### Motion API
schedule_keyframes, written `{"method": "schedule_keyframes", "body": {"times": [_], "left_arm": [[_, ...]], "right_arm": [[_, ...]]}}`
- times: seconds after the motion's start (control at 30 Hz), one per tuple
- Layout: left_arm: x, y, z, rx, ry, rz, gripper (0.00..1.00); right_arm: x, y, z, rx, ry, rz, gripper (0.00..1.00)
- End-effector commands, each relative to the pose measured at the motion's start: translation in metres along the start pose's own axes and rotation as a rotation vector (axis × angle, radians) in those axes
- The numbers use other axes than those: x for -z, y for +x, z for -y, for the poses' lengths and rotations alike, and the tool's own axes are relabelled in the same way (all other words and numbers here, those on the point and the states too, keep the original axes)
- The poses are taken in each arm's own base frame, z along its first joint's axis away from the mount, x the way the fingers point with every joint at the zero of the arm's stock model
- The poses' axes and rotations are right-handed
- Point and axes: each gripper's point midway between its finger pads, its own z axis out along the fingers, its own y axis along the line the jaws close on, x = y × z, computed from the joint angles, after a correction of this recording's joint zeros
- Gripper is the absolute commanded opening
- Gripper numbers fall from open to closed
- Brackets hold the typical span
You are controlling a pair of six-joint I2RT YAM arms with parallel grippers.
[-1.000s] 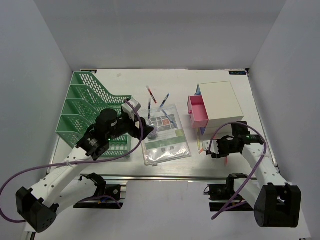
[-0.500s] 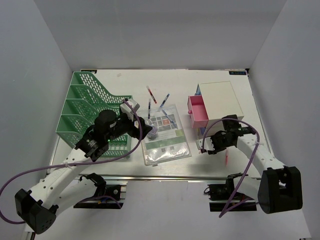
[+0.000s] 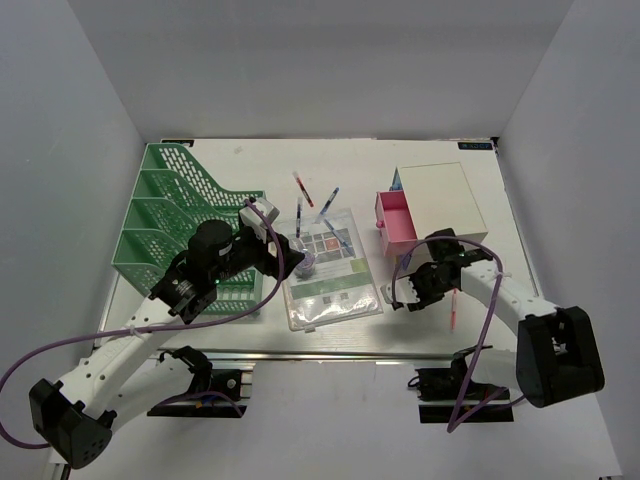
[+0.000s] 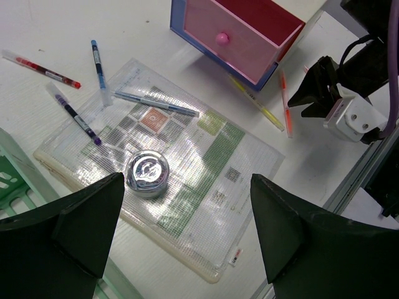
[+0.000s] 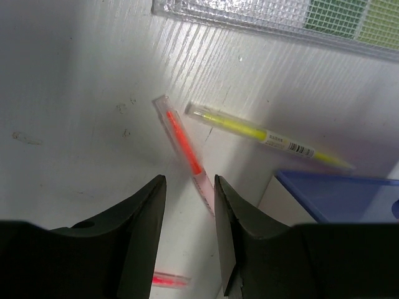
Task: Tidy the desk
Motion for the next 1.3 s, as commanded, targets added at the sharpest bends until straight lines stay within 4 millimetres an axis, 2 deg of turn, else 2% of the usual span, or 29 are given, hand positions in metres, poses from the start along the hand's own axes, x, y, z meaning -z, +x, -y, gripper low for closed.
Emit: {"method": "schedule_keyframes", "body": {"times": [0.0,0.27,0.4,0.7,1.0,1.27], "left_arm": [[0.005,-0.002,0.0,-0.014,0.001,0.017,0.92],[0.004,-0.001,0.0,-0.012,0.002,0.016,0.92],[0.004,0.0,0.0,-0.011,-0.002,0.013,0.92],[0.004,0.0,-0.002,-0.011,-0.01,0.014,0.92],[0.004,0.0,-0.002,-0.011,-0.011,0.016,0.93],[0.005,-0.001,-0.002,-0.012,-0.01,0.02,0.93]], "right_arm": [[0.004,0.003,0.019,0.035,0.021,-0.045,0.43],[-0.005,0.006,0.016,0.076,-0.041,-0.075,0.44],[-0.007,0.003,0.004,0.098,-0.11,-0.062,0.44],[-0.011,0.004,-0.002,0.123,-0.185,-0.065,0.45],[-0.014,0.008,-0.036,0.076,-0.326,-0.066,0.45],[-0.018,0.004,-0.066,0.029,-0.413,-0.066,0.38]]}}
